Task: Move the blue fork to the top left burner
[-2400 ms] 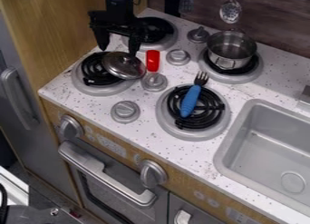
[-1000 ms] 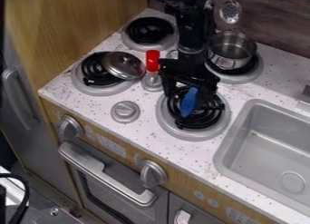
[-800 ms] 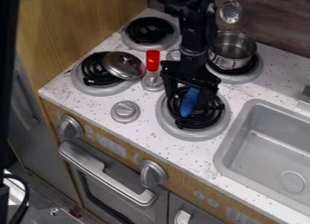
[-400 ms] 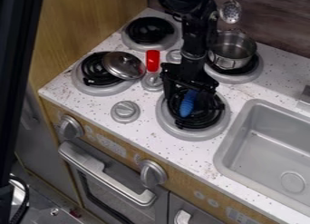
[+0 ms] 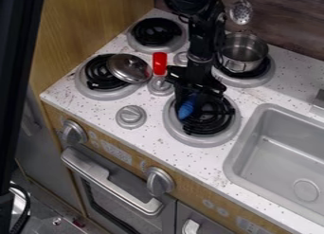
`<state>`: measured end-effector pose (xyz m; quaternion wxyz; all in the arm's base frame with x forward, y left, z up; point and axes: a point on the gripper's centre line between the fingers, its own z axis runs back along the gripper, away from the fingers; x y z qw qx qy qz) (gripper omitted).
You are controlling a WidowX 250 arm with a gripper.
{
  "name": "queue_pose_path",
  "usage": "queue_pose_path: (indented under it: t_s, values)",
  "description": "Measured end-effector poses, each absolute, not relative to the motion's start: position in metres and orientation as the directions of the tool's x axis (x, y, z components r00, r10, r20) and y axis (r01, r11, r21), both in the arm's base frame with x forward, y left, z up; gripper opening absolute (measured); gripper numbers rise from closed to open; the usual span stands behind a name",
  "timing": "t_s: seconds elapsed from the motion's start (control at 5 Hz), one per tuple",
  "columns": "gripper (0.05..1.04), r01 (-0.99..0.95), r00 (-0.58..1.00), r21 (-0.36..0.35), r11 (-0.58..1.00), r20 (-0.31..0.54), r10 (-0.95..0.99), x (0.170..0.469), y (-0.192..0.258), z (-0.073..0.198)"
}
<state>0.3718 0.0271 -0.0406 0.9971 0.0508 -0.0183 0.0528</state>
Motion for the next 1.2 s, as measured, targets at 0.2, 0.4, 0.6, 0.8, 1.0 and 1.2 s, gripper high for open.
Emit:
queue_pose_path:
  t_s: [0.2,0.4,0.6,0.8,1.0,1.2]
  values:
    - [0.408,-0.097,0.995,0.101,0.990,0.041,0.093,0.372,0.029,-0.040]
    - [0.408,-0.124,0.991,0.091,0.988,0.064,0.118,0.378,0.047,-0.026]
    - [0.408,-0.193,0.973,0.078,0.978,0.141,0.181,0.393,0.084,0.007]
    - [0.408,-0.262,0.949,0.070,0.962,0.202,0.244,0.408,0.120,0.034]
    - [0.408,-0.323,0.929,0.066,0.944,0.212,0.303,0.431,0.159,0.026]
    - [0.408,-0.373,0.907,0.068,0.925,0.238,0.348,0.456,0.193,0.016]
